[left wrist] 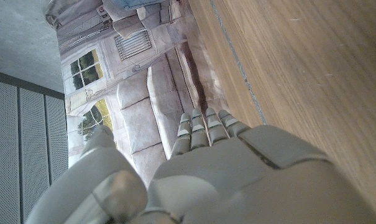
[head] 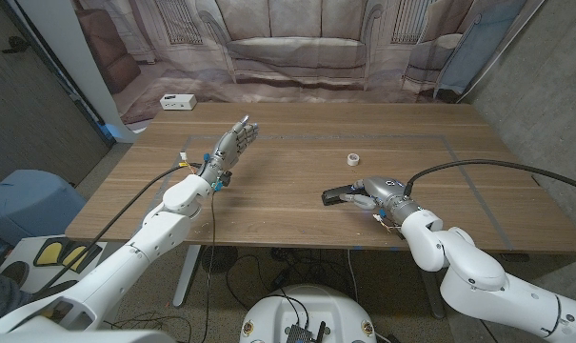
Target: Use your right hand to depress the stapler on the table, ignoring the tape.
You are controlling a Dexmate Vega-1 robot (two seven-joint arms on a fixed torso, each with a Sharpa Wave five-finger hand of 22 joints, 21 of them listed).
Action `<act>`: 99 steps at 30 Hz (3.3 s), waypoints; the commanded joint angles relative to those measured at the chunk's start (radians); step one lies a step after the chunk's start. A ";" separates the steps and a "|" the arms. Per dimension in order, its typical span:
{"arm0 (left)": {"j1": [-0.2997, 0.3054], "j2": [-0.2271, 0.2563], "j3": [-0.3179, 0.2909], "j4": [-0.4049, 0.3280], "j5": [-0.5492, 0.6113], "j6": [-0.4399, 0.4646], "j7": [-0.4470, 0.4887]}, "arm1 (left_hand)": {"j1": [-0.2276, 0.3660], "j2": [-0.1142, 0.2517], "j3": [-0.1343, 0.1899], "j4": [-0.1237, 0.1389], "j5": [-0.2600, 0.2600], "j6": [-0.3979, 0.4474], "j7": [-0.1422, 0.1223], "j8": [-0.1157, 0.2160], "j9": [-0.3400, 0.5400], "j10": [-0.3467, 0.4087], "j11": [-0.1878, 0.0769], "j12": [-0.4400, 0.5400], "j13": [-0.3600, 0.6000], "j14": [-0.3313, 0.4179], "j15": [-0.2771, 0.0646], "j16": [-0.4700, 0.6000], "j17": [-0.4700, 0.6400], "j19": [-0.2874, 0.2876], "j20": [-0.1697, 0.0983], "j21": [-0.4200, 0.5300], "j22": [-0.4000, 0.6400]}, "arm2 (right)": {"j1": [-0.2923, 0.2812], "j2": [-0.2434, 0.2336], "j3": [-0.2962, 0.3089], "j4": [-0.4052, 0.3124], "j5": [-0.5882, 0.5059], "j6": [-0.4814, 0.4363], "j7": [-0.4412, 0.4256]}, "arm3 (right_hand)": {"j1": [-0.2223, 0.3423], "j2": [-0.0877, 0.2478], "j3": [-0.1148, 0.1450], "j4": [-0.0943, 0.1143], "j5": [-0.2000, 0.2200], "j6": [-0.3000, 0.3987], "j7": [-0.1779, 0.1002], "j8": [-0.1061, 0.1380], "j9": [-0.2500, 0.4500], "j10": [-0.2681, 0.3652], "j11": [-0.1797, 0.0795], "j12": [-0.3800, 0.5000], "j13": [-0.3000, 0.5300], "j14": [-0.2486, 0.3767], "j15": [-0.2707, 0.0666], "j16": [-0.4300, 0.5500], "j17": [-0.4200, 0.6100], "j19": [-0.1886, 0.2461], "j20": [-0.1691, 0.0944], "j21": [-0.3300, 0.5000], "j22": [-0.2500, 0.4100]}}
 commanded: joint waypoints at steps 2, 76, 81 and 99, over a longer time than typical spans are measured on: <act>0.003 -0.003 0.002 -0.001 0.003 0.000 0.005 | -0.006 0.005 0.001 -0.009 0.000 0.006 0.003 0.002 0.004 0.007 0.001 -0.003 0.000 0.004 -0.001 0.002 0.005 0.000 0.004 0.004 0.006 | -0.016 -0.004 0.022 -0.005 0.004 0.009 -0.019 | 0.004 0.004 0.007 -0.001 0.002 0.004 -0.006 -0.004 0.002 0.003 -0.004 -0.004 0.001 0.004 0.002 -0.001 0.002 0.012 0.000 -0.001 0.004; -0.017 0.021 -0.003 -0.003 0.014 0.021 0.001 | -0.011 0.008 0.001 -0.017 -0.001 0.010 0.006 0.003 0.004 0.006 -0.001 -0.004 0.000 0.003 0.000 0.002 0.005 0.000 0.004 0.005 0.006 | -0.080 0.056 0.119 0.028 0.052 0.111 -0.220 | 0.003 -0.012 0.005 -0.011 0.003 -0.098 -0.027 -0.034 0.006 -0.134 0.025 -0.032 0.010 -0.175 0.023 -0.059 0.014 -0.170 0.020 -0.045 0.002; -0.015 0.023 -0.005 -0.005 0.013 0.021 0.001 | -0.011 0.008 0.001 -0.018 -0.001 0.009 0.005 0.003 0.004 0.009 -0.002 -0.003 0.000 0.003 0.000 0.002 0.005 0.000 0.004 0.005 0.006 | -0.094 0.067 0.142 0.035 0.082 0.140 -0.259 | 0.005 -0.012 0.005 -0.013 0.003 -0.104 -0.017 -0.034 0.007 -0.134 0.031 -0.029 0.010 -0.169 0.019 -0.054 0.014 -0.155 0.011 -0.036 0.002; 0.005 0.040 -0.002 -0.046 0.011 0.038 -0.001 | -0.012 0.009 0.001 -0.020 -0.001 0.009 0.006 0.002 0.004 0.009 -0.004 -0.003 0.000 0.005 -0.002 0.002 0.005 0.001 0.003 0.005 0.006 | -0.139 0.096 0.220 0.068 0.175 0.268 -0.385 | 0.013 -0.013 0.005 -0.018 0.002 -0.153 0.004 -0.043 0.006 -0.132 0.034 -0.023 0.010 -0.142 0.016 -0.039 0.014 -0.118 0.002 -0.022 0.001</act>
